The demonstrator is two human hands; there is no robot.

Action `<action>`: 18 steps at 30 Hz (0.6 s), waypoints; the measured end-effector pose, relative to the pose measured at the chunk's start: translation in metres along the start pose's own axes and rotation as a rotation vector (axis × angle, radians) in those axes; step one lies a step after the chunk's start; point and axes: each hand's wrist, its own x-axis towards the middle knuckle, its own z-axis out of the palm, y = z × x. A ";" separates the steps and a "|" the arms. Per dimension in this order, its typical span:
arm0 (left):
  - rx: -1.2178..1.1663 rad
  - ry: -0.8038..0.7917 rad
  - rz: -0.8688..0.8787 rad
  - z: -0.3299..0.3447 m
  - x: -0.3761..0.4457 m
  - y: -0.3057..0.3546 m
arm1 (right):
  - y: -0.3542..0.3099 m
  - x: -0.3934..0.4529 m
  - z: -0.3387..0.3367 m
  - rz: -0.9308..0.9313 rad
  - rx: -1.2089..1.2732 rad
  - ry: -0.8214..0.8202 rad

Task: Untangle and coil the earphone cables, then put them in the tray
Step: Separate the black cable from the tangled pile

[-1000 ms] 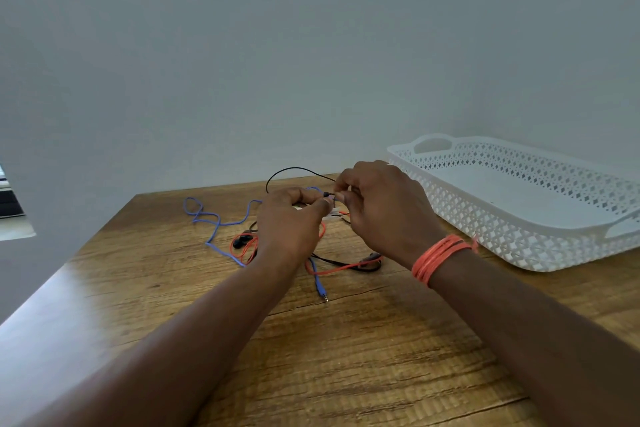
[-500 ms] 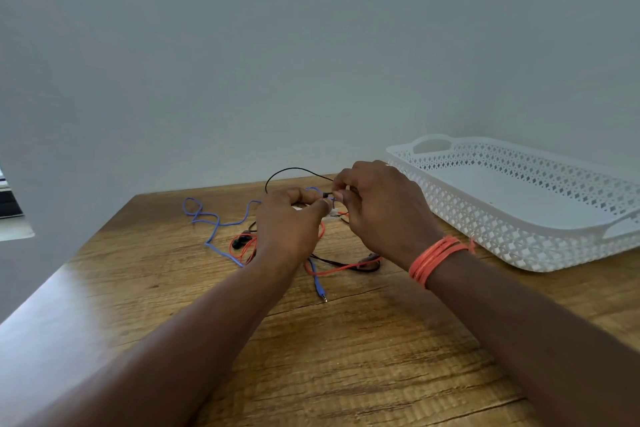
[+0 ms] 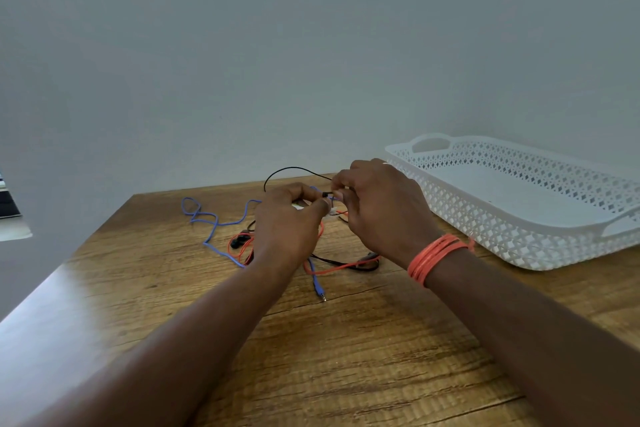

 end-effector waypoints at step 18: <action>0.299 0.040 0.176 0.001 -0.007 -0.002 | -0.007 -0.002 -0.007 -0.043 -0.158 -0.058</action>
